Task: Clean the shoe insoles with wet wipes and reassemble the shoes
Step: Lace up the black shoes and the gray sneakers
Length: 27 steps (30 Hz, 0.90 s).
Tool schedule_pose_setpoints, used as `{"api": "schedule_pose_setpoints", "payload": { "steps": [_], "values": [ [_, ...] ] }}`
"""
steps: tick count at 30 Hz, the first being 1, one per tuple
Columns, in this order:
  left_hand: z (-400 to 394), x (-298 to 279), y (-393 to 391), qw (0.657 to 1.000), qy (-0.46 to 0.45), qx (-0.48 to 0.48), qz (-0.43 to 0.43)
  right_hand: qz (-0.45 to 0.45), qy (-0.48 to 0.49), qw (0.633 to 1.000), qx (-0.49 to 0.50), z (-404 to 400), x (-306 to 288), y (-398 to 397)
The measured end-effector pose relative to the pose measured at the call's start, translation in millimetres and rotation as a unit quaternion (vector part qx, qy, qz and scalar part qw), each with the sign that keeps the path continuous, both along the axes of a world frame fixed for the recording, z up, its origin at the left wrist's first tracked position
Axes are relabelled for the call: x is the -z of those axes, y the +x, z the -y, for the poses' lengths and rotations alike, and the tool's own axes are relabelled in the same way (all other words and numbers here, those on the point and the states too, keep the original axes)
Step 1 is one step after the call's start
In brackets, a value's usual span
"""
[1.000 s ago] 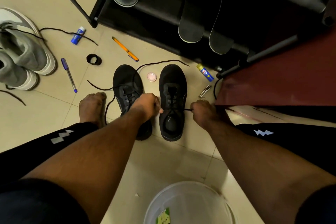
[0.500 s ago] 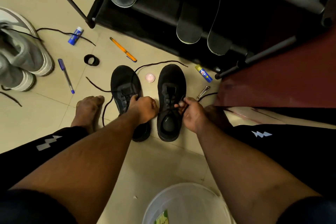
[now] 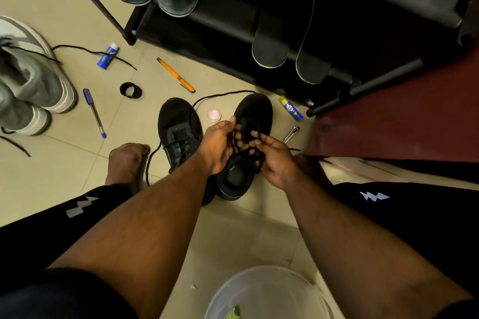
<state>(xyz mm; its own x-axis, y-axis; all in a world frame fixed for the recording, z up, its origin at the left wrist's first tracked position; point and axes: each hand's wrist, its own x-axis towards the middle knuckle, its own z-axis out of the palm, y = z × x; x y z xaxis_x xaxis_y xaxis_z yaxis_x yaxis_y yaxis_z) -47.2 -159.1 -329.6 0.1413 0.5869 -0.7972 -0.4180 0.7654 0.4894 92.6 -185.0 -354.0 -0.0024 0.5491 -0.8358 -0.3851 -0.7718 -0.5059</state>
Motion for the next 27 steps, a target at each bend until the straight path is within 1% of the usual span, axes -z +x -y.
{"api": "schedule_pose_setpoints", "payload": {
  "steps": [2, 4, 6, 9, 12, 14, 16, 18, 20, 21, 22, 24, 27],
  "values": [
    [6, 2, 3, 1.0, -0.023, 0.021, -0.002, 0.024, -0.002, 0.999, -0.032, -1, 1, 1],
    [15, 6, 4, 0.998, -0.035, 0.053, -0.004, 0.056, 0.003, 0.995, -0.085, -4, 0, 2],
    [25, 13, 6, 0.998, -0.05, 0.048, -0.006, 0.078, 0.001, 0.991, -0.112, -6, 0, 4],
    [37, 18, 6, 0.996, -0.047, 0.052, -0.054, 0.059, -0.004, 0.99, -0.131, -6, -1, 5],
    [42, 18, 8, 0.99, -0.006, 0.069, -0.126, 0.037, 0.01, 0.984, -0.173, -3, -4, 9],
    [44, 17, 8, 0.979, 0.025, 0.101, -0.176, 0.038, 0.037, 0.98, -0.194, -2, -6, 13],
    [45, 16, 8, 0.962, 0.063, 0.16, -0.211, 0.033, 0.039, 0.977, -0.206, -2, -7, 16],
    [43, 16, 9, 0.941, 0.101, 0.208, -0.246, 0.02, 0.021, 0.972, -0.232, -3, -5, 20],
    [39, 11, 10, 0.92, 0.135, 0.24, -0.278, 0.013, 0.003, 0.962, -0.273, -7, -5, 22],
    [38, 13, 10, 0.915, 0.147, 0.24, -0.291, 0.015, 0.001, 0.956, -0.294, -10, -6, 23],
    [37, 15, 10, 0.914, 0.15, 0.241, -0.291, 0.022, 0.005, 0.95, -0.311, -12, -6, 23],
    [36, 15, 10, 0.932, 0.122, 0.244, -0.237, 0.05, 0.02, 0.947, -0.317, -11, -6, 22],
    [35, 15, 3, 0.949, 0.083, 0.245, -0.182, 0.089, 0.027, 0.961, -0.261, -5, -6, 19]
  ]
}}
